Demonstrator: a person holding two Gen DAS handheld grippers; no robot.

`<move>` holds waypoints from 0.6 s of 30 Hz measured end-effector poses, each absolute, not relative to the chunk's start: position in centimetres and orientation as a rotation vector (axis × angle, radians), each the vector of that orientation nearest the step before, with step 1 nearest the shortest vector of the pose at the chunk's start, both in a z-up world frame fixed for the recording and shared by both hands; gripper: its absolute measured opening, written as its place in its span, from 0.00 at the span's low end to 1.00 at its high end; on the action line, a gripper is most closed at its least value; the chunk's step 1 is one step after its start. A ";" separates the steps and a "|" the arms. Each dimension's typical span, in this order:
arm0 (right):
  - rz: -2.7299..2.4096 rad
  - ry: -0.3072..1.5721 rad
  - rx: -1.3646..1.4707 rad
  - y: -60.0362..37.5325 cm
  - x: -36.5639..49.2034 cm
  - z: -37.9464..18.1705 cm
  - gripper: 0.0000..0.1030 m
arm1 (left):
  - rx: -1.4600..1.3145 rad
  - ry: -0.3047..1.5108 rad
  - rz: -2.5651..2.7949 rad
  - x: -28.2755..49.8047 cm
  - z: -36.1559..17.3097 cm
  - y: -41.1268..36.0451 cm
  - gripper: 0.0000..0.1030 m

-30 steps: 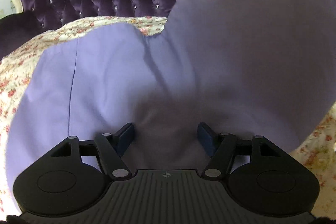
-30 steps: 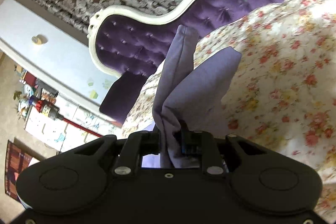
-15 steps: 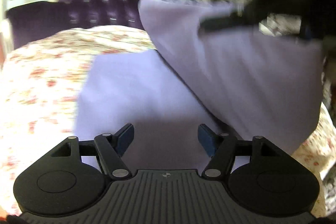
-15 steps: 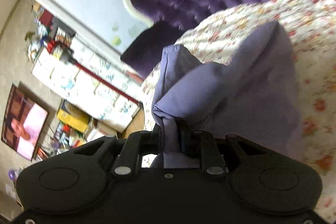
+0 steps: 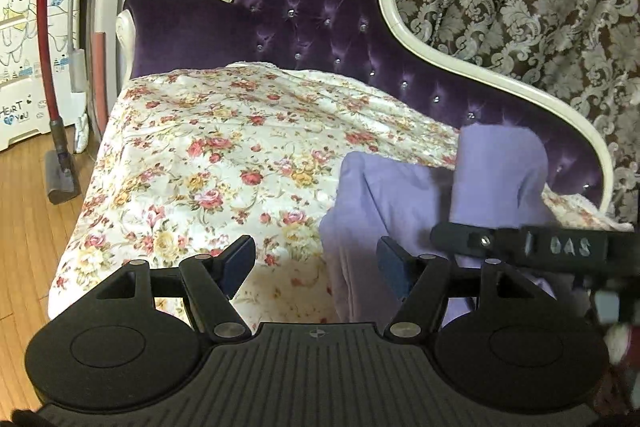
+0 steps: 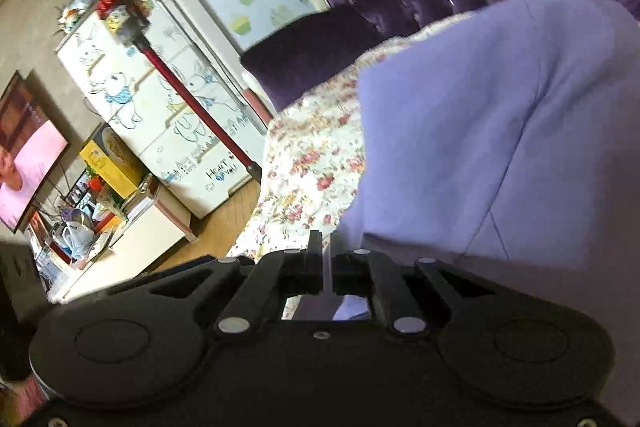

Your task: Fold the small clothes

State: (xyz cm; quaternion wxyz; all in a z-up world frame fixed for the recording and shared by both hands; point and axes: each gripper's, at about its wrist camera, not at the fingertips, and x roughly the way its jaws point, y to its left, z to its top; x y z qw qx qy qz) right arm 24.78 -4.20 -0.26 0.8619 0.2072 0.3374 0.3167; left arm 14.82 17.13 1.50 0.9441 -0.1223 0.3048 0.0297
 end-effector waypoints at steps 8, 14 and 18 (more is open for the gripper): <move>0.620 0.406 0.316 -9.5 19.1 4.7 0.70 | -0.353 0.634 -0.052 15.9 1.6 16.9 0.64; 0.557 0.330 -0.014 -9.8 14.3 4.8 0.89 | -0.462 0.741 -0.228 18.3 0.8 15.4 0.68; 0.588 0.315 -0.189 -7.5 11.8 3.0 0.91 | -0.457 0.819 -0.268 20.0 -0.1 13.9 0.74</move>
